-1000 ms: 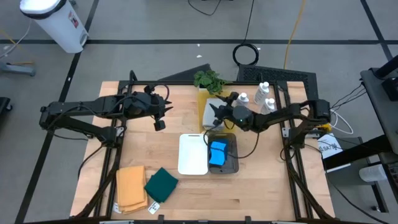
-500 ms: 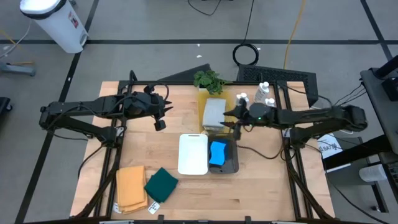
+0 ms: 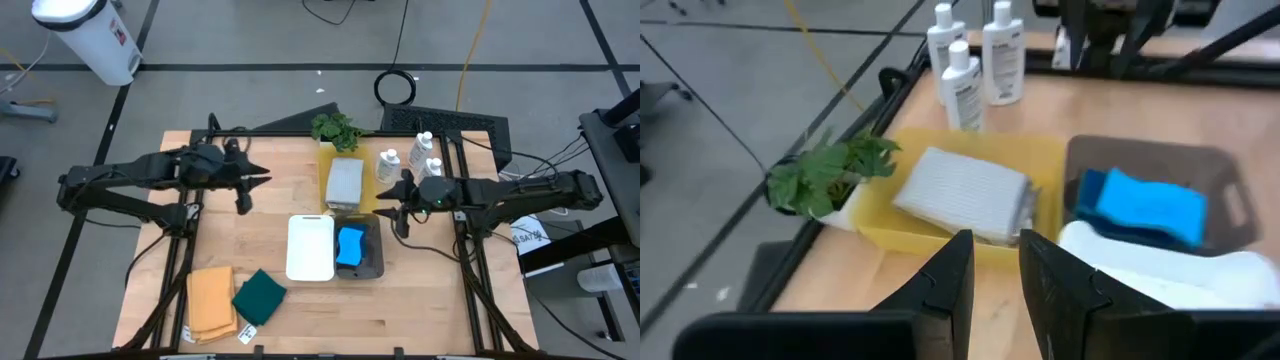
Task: Pick & Place Kitchen Items
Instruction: Put the dark green microfiber into the yellow bin
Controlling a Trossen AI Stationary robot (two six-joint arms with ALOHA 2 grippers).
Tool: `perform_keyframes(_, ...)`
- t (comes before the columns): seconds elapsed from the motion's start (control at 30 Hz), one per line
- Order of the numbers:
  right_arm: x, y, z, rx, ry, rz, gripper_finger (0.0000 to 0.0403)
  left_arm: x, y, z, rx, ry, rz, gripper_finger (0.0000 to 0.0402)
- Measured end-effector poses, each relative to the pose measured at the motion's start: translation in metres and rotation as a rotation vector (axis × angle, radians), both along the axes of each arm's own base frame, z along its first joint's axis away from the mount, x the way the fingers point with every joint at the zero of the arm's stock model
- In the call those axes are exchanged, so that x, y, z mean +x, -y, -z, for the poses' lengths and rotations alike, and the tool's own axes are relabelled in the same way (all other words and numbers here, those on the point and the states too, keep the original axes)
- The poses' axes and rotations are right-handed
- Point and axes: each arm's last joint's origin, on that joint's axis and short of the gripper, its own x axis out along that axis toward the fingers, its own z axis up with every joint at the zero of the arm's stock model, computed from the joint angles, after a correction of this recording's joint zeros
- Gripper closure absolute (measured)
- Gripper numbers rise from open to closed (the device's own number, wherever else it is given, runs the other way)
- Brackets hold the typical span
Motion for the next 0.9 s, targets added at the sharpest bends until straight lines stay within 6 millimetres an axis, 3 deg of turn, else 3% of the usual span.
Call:
perform_keyframes(0.2,-0.006,-0.011,-0.006,-0.015,0.039,-0.065,0.0229,-0.019,0.015,0.001,-0.156,-0.038,0.060,0.0314)
perform_keyframes(0.37,-0.007,-0.012,-0.008,-0.021,0.047,-0.077,0.0229,-0.013,0.040,0.014,-0.336,-0.134,0.214,0.0314)
perform_keyframes(0.53,-0.007,-0.012,-0.009,-0.010,0.057,-0.074,0.0229,0.000,0.070,0.042,-0.390,-0.263,0.289,0.0314)
perform_keyframes(0.9,-0.006,-0.016,-0.010,-0.012,0.076,-0.093,0.0229,0.023,0.142,0.128,-0.455,-0.510,0.499,0.0314)
